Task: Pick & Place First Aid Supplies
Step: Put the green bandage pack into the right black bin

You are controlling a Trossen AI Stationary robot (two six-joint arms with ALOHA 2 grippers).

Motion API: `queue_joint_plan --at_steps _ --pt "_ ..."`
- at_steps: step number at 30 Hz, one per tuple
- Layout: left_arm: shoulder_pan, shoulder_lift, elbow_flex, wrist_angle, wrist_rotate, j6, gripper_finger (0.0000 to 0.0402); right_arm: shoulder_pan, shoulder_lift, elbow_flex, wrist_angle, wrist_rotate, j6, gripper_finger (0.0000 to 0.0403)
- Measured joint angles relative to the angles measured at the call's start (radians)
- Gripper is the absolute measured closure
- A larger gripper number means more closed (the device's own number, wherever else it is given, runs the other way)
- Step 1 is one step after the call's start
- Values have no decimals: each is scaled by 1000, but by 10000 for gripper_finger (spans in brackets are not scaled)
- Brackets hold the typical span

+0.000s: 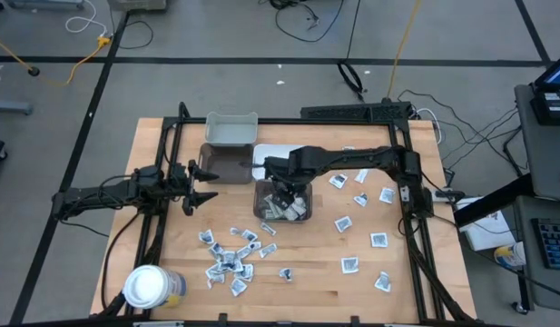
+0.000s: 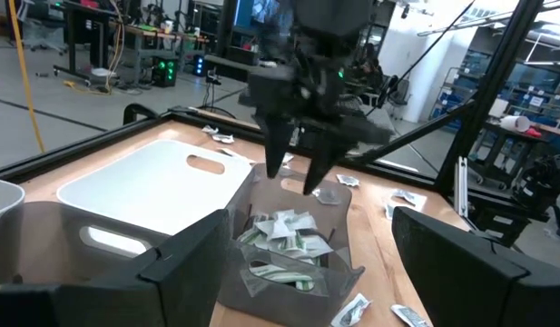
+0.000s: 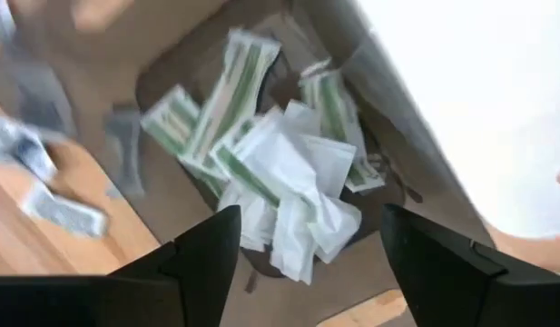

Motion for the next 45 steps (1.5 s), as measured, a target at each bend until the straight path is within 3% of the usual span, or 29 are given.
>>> queue_joint_plan --at_steps 10,16,26,37,45 --pt "0 0 0 0 0 0 91 -46 -43 0 -42 116 299 147" --pt "0 0 0 0 0 0 91 -78 -66 -31 -53 122 332 147" --pt "0 0 0 0 0 0 91 -178 -290 -313 -20 197 494 147" --pt "0 0 0 0 0 0 91 -318 -535 -643 -18 196 717 147" --pt "0 0 0 0 0 0 91 -427 -667 -796 -31 193 814 147"
